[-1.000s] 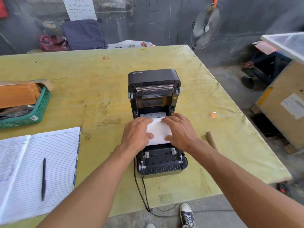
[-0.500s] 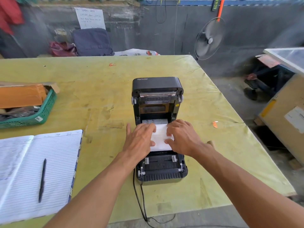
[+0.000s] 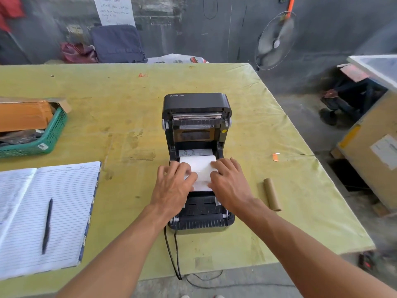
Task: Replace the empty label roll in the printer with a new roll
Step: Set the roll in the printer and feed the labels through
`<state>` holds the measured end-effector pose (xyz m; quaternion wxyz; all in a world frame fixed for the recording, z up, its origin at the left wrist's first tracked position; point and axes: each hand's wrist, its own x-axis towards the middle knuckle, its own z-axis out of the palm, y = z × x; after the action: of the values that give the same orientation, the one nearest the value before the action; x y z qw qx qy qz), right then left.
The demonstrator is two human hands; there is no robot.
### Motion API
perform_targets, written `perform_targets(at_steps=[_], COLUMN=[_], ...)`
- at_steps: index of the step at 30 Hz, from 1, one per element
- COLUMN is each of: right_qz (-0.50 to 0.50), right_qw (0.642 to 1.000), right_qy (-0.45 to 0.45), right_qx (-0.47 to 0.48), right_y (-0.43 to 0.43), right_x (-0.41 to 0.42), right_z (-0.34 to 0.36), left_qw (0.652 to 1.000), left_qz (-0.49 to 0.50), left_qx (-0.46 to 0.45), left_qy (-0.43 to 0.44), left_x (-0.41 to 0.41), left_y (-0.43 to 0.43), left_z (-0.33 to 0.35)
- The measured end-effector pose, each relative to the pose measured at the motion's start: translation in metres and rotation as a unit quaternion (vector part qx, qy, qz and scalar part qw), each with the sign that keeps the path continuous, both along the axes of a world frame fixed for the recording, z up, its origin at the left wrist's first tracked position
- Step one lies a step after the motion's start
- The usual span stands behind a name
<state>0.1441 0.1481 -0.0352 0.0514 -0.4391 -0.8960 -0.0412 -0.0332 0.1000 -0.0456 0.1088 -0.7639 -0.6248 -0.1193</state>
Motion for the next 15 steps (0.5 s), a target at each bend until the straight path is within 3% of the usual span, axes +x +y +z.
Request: perform_targets(at_steps=[5,10,15], right_qz=[0.001,-0.002,0.001], right_qw=[1.000,1.000,0.999], right_qy=[-0.007,-0.020,-0.033], right_qx=[0.004,0.011,0.010], right_y=[-0.014,-0.021,-0.026], right_x=[0.003,0.006,0.009], right_z=[-0.002,-0.007,-0.011], left_qw=[1.000,0.999,0.995], left_qz=[0.022,-0.033,-0.080], left_qx=[0.014,0.003,-0.030], left_qy=[-0.013,0.011,-0.053], left_x=[0.015,0.007,-0.003], left_y=[-0.005,-0.009,-0.022], left_z=[-0.002,-0.009,-0.022])
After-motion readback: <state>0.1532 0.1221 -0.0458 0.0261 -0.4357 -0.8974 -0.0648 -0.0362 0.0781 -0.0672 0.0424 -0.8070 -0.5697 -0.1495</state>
